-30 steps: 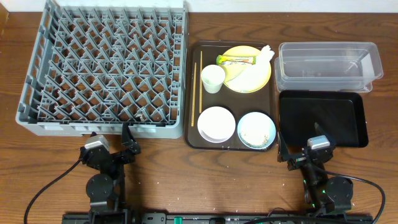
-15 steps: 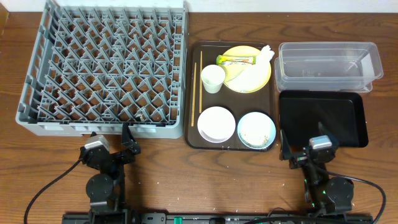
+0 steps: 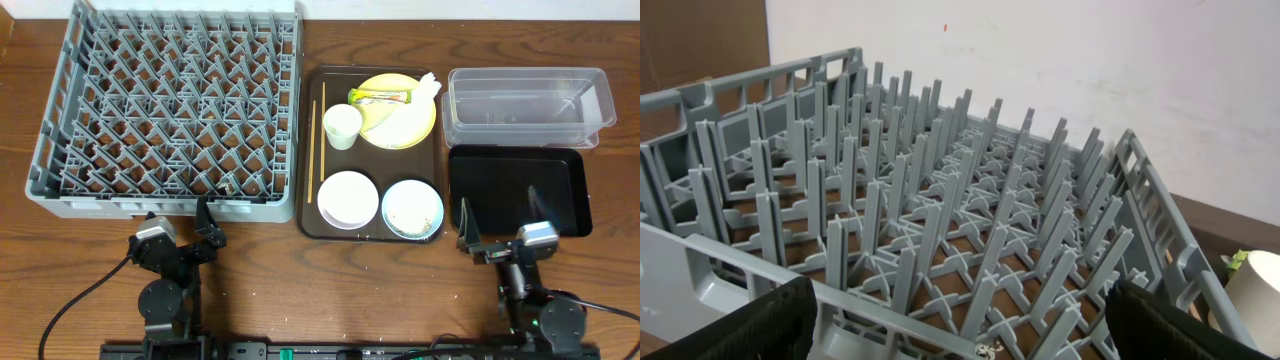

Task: Sort waste into correct bins and load items into the dishwasher

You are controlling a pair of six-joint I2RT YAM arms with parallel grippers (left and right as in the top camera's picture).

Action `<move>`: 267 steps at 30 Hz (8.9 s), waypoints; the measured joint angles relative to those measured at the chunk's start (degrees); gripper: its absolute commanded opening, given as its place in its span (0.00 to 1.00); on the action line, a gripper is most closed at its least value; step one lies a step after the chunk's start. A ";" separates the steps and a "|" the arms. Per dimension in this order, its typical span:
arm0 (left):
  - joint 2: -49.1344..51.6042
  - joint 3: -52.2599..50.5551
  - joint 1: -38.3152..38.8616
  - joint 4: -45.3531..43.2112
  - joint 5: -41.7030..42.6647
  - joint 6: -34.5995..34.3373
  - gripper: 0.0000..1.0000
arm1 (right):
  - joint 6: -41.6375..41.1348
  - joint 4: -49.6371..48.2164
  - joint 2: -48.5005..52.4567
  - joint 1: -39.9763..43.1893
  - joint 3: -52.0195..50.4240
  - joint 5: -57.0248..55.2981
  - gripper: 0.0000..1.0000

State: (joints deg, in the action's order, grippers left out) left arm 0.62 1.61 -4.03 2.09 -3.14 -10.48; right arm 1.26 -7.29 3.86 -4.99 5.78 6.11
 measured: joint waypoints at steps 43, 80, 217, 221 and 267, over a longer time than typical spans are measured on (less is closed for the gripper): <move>0.00 0.00 0.00 0.02 0.00 0.00 0.93 | 25.92 70.69 120.21 -5.40 124.41 21.24 0.99; 0.00 0.00 0.00 0.00 0.02 0.00 0.93 | 40.22 62.49 141.11 -7.50 124.78 13.22 0.82; 0.00 0.00 0.00 0.00 0.02 0.00 0.93 | -41.72 79.03 136.61 -13.09 130.18 -13.40 0.01; 0.00 0.00 0.00 0.00 0.02 0.00 0.93 | -41.29 78.88 125.96 -10.49 131.78 -13.18 0.01; 0.00 0.00 0.00 0.00 0.00 0.00 0.93 | -16.33 91.82 105.81 -3.93 112.87 6.29 0.85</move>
State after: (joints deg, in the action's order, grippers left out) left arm 0.62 1.61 -4.03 2.09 -3.14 -10.48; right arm -15.07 84.53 109.67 -8.93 118.65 12.40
